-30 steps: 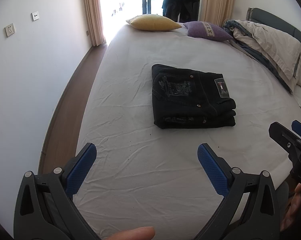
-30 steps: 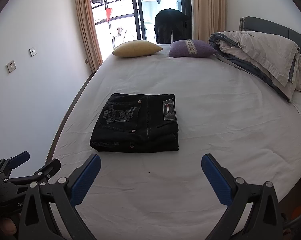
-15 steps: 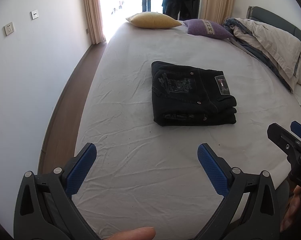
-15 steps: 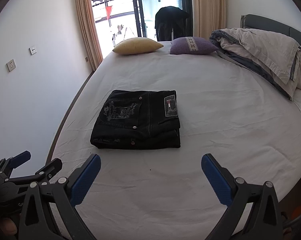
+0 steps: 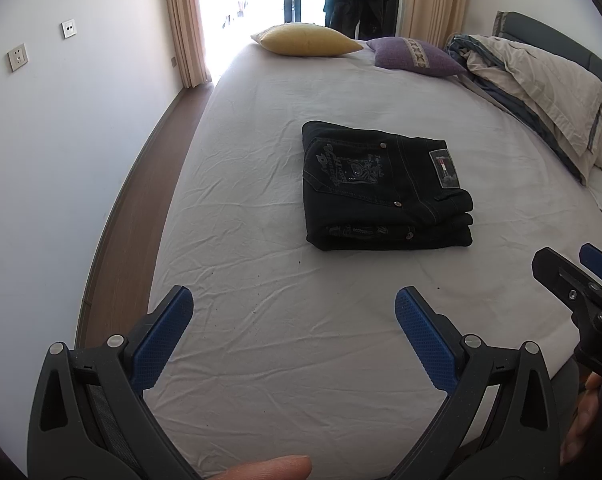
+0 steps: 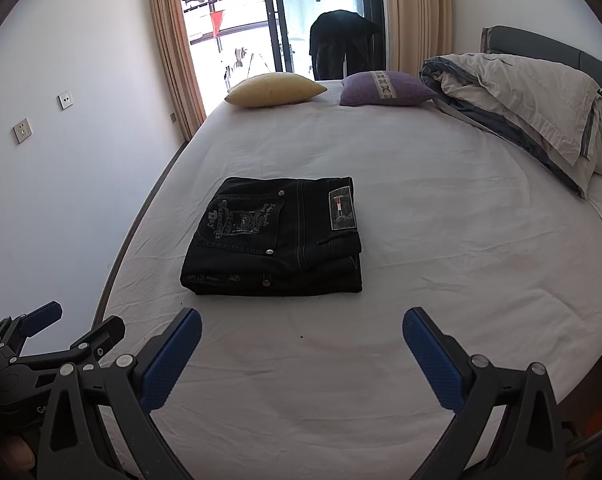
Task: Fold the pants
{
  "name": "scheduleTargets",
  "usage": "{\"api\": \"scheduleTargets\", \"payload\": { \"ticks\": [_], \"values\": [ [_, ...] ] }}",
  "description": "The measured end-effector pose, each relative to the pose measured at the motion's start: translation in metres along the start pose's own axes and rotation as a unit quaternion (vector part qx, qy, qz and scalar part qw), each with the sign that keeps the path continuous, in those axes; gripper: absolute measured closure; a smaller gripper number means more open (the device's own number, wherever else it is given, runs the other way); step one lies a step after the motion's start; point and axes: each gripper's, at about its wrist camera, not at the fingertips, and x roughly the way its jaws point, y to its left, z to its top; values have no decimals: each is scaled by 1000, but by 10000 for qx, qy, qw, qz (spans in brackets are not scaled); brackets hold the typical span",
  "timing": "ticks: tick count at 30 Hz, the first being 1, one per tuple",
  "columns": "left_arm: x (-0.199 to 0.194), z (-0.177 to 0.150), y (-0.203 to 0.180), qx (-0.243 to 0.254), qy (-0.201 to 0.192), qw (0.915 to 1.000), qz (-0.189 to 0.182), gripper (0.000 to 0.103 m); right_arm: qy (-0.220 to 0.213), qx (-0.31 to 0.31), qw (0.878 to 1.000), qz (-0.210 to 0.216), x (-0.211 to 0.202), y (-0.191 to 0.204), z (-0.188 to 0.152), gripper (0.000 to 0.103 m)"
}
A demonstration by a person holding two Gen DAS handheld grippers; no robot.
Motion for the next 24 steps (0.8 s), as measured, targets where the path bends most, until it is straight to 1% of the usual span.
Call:
{"api": "scheduleTargets", "payload": {
  "ticks": [24],
  "values": [
    [0,-4,-1,23,31,10000,-24,0,18,7,10000,7,0,0,-2,0]
  ]
}}
